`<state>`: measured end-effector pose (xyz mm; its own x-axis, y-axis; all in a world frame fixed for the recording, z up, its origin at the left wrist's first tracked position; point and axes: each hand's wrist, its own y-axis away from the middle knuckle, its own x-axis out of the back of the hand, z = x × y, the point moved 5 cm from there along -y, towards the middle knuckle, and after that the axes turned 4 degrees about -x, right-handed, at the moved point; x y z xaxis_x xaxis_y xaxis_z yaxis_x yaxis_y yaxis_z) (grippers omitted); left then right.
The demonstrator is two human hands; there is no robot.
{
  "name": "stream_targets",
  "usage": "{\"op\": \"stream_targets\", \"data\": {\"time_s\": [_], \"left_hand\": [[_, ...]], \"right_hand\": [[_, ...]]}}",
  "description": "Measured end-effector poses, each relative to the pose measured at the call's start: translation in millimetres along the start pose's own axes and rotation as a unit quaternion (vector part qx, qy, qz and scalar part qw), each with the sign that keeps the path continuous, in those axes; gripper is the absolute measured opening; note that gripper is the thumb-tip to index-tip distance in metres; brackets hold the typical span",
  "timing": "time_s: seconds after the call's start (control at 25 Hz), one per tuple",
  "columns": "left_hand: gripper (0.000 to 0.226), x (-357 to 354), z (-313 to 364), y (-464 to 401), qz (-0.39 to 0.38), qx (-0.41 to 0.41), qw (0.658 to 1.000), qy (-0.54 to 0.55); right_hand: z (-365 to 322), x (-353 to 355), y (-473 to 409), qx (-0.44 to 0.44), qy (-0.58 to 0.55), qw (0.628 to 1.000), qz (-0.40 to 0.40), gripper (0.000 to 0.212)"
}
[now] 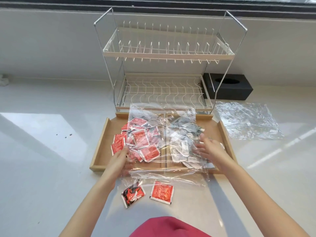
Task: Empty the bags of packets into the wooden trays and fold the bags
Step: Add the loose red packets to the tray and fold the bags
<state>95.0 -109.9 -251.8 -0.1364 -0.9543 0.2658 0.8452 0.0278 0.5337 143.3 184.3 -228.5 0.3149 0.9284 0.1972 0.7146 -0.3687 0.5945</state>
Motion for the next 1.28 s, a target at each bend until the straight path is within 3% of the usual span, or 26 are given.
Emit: {"op": "stream_targets", "data": {"time_s": [0.16,0.32,0.44,0.6,0.76,0.96,1.12,1.28], "left_hand": [[0.022,-3,5,-5,0.015,-0.037,0.997,0.068],[0.020,-2,7,-8,0.045,-0.065,0.995,0.060],[0.015,7,15,-7,0.095,-0.120,0.985,0.085],[0.018,11,28,-1,0.139,-0.179,0.972,0.064],[0.017,7,26,6,0.170,-0.203,0.962,0.072],[0.013,1,28,11,0.117,-0.240,0.962,0.065],[0.022,6,34,6,0.089,-0.207,0.967,0.121],[0.024,3,46,12,0.101,-0.213,0.962,0.138]], "right_hand": [[-14,-4,-17,-0.004,-0.046,0.999,0.000,0.033],[-22,-10,-24,0.003,0.000,1.000,0.005,0.015],[-34,-1,-21,0.048,-0.050,0.997,0.021,0.008],[-48,4,-8,0.117,-0.039,0.991,0.056,0.020],[-42,-6,3,0.057,0.000,0.998,-0.014,0.019],[-30,6,2,0.066,0.009,0.998,-0.020,0.019],[-30,13,5,0.087,0.004,0.994,-0.066,0.020],[-41,25,10,0.133,-0.006,0.991,0.019,0.020]]}}
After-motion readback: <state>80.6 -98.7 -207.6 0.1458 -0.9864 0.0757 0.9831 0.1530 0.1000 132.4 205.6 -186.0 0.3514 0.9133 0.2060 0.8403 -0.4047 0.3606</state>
